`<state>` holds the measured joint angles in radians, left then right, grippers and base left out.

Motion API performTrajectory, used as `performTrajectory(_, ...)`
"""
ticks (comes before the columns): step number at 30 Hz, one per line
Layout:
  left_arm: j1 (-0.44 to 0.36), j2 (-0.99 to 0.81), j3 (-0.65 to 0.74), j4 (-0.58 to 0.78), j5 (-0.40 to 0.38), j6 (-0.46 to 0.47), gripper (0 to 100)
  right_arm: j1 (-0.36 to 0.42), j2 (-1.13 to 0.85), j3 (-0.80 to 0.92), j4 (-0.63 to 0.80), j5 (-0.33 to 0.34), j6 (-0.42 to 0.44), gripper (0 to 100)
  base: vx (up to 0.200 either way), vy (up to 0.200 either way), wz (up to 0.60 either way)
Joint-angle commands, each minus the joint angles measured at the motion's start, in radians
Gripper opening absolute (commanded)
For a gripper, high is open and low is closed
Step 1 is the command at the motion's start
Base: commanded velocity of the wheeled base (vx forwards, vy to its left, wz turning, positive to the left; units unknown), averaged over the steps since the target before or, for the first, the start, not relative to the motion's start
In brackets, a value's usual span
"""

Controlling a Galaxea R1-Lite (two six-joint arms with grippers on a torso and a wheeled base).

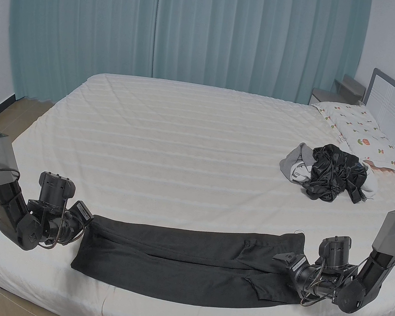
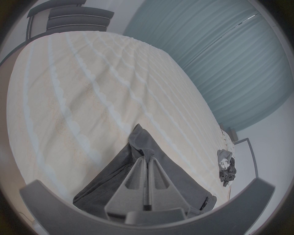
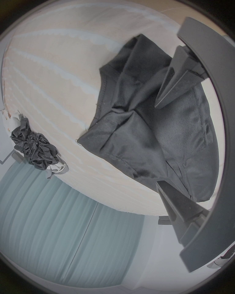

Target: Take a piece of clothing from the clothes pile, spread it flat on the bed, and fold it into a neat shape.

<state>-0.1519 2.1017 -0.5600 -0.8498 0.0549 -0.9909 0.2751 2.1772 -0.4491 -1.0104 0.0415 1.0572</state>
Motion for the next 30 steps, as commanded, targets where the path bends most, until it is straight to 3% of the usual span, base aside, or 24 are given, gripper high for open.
performTrajectory(1,0.0,-0.002,0.003,-0.006,0.0,0.0,0,0.01,0.041,-0.051,0.01,-0.031,0.009,100,0.0,0.0,0.0)
performTrajectory(26,0.0,-0.002,0.008,-0.008,0.0,0.001,0,0.012,0.044,-0.079,0.004,-0.095,0.009,100,0.0,0.0,0.0)
performTrajectory(27,0.0,-0.002,0.008,-0.008,0.0,0.001,0,0.013,0.042,-0.077,0.01,-0.097,0.007,0,0.0,0.0,0.0)
performTrajectory(30,0.0,-0.002,0.009,-0.008,0.0,0.001,0,0.015,0.044,-0.069,0.01,-0.1,0.006,0,0.0,0.0,0.0)
